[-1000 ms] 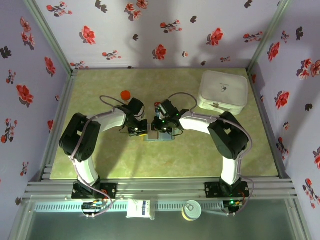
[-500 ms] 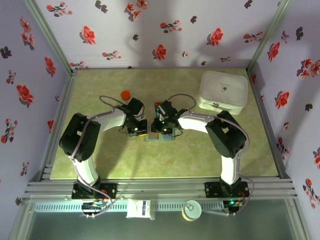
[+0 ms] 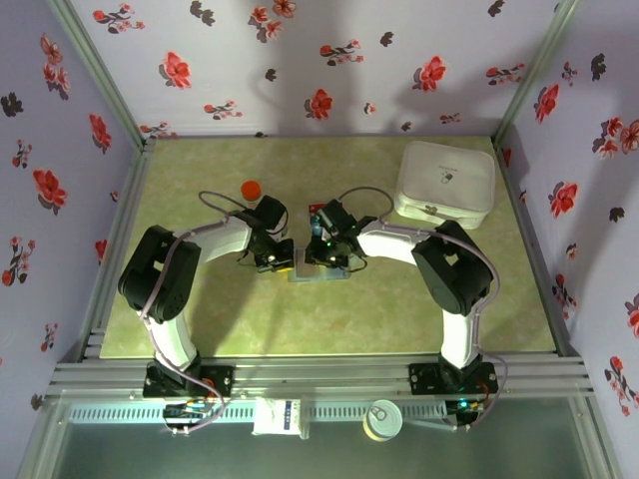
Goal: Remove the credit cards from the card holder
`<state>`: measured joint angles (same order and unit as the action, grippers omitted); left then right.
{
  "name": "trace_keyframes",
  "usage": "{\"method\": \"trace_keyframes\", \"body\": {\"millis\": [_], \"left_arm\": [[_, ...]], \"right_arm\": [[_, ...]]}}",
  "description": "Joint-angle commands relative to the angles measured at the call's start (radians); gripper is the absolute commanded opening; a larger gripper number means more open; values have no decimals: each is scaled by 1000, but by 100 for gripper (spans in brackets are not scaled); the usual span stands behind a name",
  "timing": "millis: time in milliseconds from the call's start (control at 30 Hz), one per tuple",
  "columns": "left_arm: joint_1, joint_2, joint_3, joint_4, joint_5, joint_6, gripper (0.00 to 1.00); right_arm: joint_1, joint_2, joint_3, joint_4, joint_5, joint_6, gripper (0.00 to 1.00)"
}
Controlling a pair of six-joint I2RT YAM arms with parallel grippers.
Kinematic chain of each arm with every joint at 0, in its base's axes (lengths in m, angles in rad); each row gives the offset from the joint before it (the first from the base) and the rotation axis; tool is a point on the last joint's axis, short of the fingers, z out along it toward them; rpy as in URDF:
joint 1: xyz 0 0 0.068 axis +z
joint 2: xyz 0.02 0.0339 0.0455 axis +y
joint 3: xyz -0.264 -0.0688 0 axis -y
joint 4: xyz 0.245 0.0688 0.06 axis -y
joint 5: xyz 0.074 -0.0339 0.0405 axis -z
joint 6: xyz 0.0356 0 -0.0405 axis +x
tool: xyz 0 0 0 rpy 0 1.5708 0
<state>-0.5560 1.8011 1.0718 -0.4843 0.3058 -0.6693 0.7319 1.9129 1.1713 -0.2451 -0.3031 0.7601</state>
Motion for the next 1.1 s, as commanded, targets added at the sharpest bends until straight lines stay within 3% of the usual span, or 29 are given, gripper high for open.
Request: {"method": "trace_keyframes", "body": {"millis": [0,500,667,867,1067], "left_arm": [[11,23,20,-34,-18,28,3],[16,-34,65,-43,1,8,3],[24,-52,74,4,81,-31,5],[24,-36,85,7,90,-41,5],[19,-5,77,25,106,-46,7]], "right_arm": [[-23,-34,-22,-26,6,-24,28],[-61,-38,-116,103,-107,-10,26],[-68,-38,-166,195,-159,50,25],[-72,-54,-266,418,-225,198,24],[-106,-43,-297,434,-219,194,22]]}}
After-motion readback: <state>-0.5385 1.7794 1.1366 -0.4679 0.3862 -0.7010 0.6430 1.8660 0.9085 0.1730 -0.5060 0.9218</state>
